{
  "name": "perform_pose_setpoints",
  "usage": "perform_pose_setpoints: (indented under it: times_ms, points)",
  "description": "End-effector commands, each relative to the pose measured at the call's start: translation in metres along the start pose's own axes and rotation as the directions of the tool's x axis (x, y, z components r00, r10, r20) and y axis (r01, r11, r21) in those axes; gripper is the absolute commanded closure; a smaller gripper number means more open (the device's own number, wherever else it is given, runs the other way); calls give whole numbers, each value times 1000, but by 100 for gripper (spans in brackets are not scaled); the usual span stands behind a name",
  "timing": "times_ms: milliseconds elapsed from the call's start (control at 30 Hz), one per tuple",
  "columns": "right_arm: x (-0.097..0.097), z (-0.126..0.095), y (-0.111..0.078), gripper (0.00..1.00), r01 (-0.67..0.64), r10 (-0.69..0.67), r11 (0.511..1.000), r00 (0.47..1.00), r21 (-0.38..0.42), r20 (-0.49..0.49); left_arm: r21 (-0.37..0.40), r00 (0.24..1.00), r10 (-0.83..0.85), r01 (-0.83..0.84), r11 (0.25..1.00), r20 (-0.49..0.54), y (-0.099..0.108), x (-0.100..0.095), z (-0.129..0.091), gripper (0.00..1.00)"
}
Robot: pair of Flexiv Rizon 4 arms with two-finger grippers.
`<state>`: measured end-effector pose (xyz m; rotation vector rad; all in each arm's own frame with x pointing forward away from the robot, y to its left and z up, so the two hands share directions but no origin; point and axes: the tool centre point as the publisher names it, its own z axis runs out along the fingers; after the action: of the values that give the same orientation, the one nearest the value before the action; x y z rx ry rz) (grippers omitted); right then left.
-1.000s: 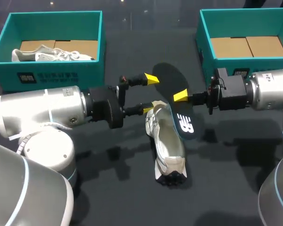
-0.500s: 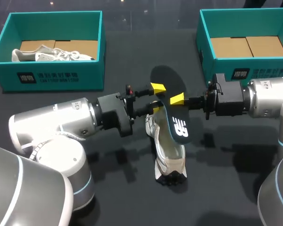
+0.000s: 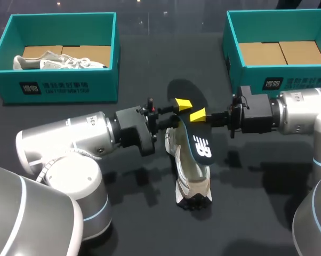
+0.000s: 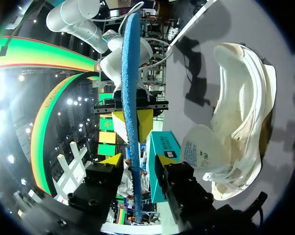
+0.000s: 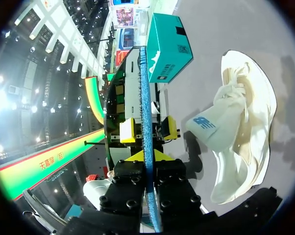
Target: Take the shoe out of the shoebox, open the shoe tongue, remove and reinsert the insole, then place the shoe into the shoebox
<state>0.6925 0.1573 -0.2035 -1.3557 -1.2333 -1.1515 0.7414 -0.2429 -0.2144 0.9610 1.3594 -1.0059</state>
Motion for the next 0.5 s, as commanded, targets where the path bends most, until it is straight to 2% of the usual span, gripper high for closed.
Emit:
perform_pose_setpoints:
  times_ms: [33, 100, 200, 400, 500]
  points:
    - [0, 3, 1, 100, -1, 1, 1000, 1000, 0, 8, -1, 1000, 2, -2, 1000, -2, 0, -1, 1, 65]
    - [-1, 3, 2, 100, 0, 0, 1000, 1000, 0, 11, -1, 1000, 3, -3, 1000, -2, 0, -2, 1, 71]
    - [-2, 3, 2, 100, 2, -2, 1000, 1000, 1, 15, -2, 1000, 7, -7, 1000, -2, 1, -3, 1, 74]
    - [-5, 3, 2, 100, -2, 2, 1000, 1000, 1, 17, -7, 1000, 18, -18, 1000, -8, 2, -2, 3, 73]
    - [-6, 2, 1, 100, -4, 4, 1000, 1000, 0, 16, -7, 1000, 19, -19, 1000, -12, 2, -1, 5, 77]
